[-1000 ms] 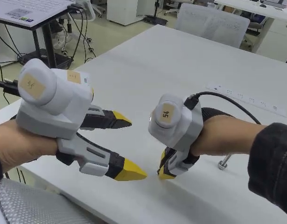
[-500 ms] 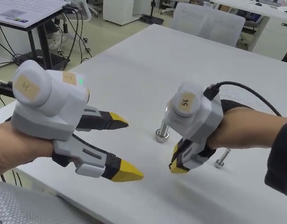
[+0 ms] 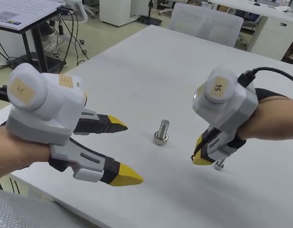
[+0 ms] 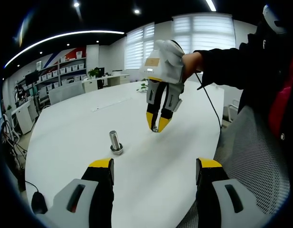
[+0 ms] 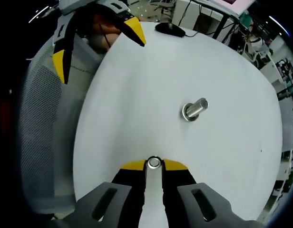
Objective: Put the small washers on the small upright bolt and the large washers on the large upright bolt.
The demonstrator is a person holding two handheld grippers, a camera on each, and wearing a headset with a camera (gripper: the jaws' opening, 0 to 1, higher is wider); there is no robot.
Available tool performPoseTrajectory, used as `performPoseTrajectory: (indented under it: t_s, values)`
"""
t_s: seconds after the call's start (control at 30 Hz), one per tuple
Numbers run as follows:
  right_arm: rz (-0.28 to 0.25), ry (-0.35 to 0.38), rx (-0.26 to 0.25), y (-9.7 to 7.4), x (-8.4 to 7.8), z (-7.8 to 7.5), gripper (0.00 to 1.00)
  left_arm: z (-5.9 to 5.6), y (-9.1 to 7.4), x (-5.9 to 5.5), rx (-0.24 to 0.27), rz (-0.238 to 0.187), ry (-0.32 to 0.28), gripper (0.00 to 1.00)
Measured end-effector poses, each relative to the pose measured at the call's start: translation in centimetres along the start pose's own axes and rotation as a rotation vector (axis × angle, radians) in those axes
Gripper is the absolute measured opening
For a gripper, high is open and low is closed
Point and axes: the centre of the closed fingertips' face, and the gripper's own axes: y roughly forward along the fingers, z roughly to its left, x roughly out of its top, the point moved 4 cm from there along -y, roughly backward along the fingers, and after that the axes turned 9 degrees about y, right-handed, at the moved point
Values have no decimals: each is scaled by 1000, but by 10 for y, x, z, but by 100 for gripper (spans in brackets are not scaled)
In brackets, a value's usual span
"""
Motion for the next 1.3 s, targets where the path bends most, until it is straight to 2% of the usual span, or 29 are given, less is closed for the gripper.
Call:
performPoseTrajectory:
  t_s: [0.4,0.87,1.1,1.3]
  values:
    - [-22,69,-61,-28,-22,-23,13,0,2,-1,-1,5,-2,69]
    - [-25,126,-98,-44,-39,-39,13,0,1,-1,1,13,-3,69]
    - [-12,135,-101,-45,-46,-40,13,0,2,-1,-2,15,-3,69]
    - [5,136,-96,-35,-51,-43,13,-1,2,-2,-4,18,-3,69]
